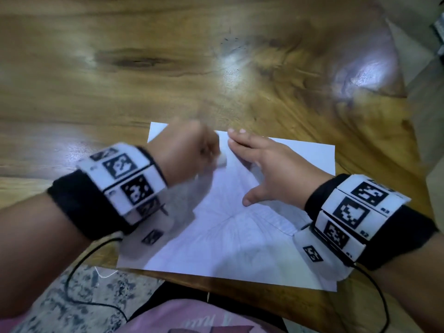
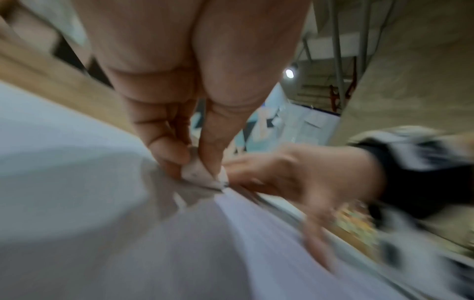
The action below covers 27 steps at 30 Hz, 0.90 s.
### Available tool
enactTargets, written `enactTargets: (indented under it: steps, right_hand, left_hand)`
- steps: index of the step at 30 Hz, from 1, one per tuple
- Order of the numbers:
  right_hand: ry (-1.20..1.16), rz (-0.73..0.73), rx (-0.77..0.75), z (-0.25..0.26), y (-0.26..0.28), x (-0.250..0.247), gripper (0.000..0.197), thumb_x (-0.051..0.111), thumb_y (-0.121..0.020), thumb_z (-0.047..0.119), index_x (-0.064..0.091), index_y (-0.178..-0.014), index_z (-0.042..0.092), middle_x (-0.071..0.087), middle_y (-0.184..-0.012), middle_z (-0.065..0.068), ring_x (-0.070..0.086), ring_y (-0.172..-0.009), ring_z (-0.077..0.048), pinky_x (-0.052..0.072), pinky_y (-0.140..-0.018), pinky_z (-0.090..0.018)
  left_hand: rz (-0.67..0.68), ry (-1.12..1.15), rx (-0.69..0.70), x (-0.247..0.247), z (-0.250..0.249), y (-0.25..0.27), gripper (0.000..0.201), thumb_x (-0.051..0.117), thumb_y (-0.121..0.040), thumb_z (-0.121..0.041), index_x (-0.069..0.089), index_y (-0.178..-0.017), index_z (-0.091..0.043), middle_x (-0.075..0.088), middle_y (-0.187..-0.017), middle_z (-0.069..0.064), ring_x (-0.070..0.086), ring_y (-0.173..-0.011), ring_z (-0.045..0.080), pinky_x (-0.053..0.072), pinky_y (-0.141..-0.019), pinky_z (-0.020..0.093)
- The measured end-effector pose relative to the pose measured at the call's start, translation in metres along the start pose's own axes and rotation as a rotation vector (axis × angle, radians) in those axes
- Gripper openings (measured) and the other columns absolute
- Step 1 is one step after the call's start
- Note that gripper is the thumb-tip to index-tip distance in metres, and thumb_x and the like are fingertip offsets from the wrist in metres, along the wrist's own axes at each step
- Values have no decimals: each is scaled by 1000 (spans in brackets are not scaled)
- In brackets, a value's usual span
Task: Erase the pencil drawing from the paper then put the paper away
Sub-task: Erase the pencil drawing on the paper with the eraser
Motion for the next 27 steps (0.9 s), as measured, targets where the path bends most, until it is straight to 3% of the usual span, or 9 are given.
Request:
enactTargets:
  steps: [2,4,7,9,14,17,20,25,27]
  right_hand:
    - [6,-2,0,1,0,-1,110,87,-60,22,21,-147,12,7,-158,7,5,-143,-4,-8,-93,9]
    - [12,0,-7,0,0,-2,110,86,-60,23,21,-147,11,6,-158,6,5,-143,-4,-8,-92,9]
    - [8,9,-11,0,0,-1,109,86,-60,23,21,-147,13,5,-158,7,3,-143,-3,-8,-93,9]
    - [7,13,-9,0,0,0,109,86,-61,24,20,-148,14,4,-158,9,2,-143,-2,-8,-93,9]
    - [14,-9,7,2,1,1,109,86,-60,28,22,-147,15,7,-157,10,4,-143,-4,-4,-99,3]
    - [36,-16,6,4,2,1,110,85,-61,32,20,-148,15,6,-158,10,2,-143,-4,-7,-98,4]
    - [81,-4,5,7,2,1,111,82,-63,38,16,-149,16,2,-158,10,-1,-143,-4,-7,-100,0]
    - [125,1,21,11,3,0,112,82,-63,42,15,-149,15,2,-158,8,-1,-144,-6,-6,-103,-5]
    - [144,10,24,13,2,0,113,81,-63,43,14,-149,15,2,-158,8,-1,-144,-7,-5,-104,-6]
  left_hand:
    - [-109,-20,-26,-6,0,-16,7,68,-75,-17,69,-79,-11,68,-73,7,56,-71,21,28,-53,19]
    - [-115,2,-7,-2,1,-11,7,69,-74,-17,66,-68,-14,60,-62,4,50,-62,18,32,-52,12]
    - [47,22,64,9,-2,22,30,68,-75,-23,50,-51,-20,45,-49,-2,39,-47,13,33,-52,4]
    - [115,22,67,11,-1,27,26,68,-76,-25,56,-55,-15,49,-53,1,43,-51,17,33,-53,7]
    - [-114,-36,-13,-7,6,-15,7,68,-76,-20,68,-77,-13,63,-72,4,48,-67,16,27,-58,22]
    - [-8,-23,23,-1,8,7,29,69,-74,-28,54,-51,-23,50,-51,-6,42,-48,10,28,-48,18]
    - [170,-13,37,4,9,31,28,71,-72,-31,55,-53,-17,52,-52,-3,45,-51,13,33,-50,6]
    - [-101,-4,-19,-8,10,-2,10,69,-74,-24,67,-79,-15,62,-64,0,59,-63,21,38,-57,24]
    - [-67,25,0,-4,11,3,9,69,-75,-27,65,-71,-20,55,-56,-8,54,-53,12,38,-54,14]
Point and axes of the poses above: each hand's wrist, its own y-axis away from the middle knuckle, its own x-axis out of the palm, z = x × y, the point moved 1 cm from there along -y, towards the middle knuckle
